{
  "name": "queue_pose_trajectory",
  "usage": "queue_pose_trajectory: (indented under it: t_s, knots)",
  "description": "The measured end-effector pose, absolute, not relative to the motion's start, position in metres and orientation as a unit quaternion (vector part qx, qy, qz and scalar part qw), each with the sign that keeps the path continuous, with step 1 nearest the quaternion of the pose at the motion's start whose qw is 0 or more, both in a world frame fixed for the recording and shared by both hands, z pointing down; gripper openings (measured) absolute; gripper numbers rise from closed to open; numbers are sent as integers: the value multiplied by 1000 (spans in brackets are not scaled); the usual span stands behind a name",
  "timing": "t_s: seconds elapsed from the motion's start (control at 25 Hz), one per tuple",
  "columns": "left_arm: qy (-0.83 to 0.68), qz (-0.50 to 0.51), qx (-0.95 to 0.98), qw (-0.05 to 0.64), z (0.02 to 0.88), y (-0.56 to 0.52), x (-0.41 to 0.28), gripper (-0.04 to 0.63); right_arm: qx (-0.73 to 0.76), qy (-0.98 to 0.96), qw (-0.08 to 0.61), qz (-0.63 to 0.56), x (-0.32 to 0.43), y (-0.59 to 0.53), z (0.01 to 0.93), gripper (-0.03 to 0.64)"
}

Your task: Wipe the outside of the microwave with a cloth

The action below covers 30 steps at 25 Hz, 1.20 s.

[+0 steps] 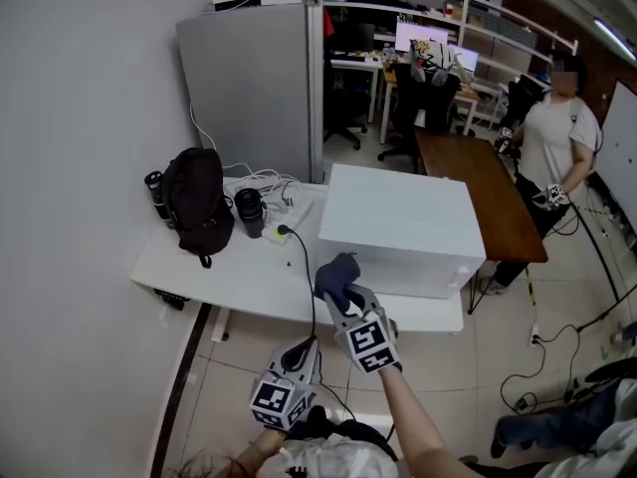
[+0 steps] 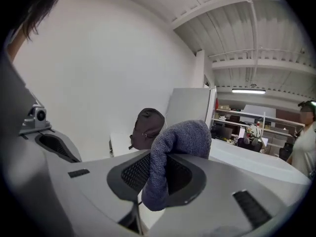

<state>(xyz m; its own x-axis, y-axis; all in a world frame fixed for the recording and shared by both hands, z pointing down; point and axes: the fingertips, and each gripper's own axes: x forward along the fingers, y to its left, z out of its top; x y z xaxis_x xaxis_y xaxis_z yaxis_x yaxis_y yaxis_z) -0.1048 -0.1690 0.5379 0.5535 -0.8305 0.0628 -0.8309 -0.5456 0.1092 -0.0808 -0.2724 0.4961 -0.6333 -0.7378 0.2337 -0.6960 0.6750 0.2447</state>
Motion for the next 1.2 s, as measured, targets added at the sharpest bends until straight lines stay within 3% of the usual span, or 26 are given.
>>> queue_pose_trajectory:
  t_s: [0.24, 0.48, 1.2]
  knots:
    - [-480, 4, 875, 63, 540, -201, -105, -14, 370, -905, 202, -53, -106, -329, 534, 81]
    - [-479, 6, 876, 60, 533, -215, -92, -14, 415, -885, 211, -24, -56, -351, 546, 81]
    - [-417, 15, 906, 73, 544, -230, -18, -14, 641, -739, 190, 79, 276, -319, 576, 81]
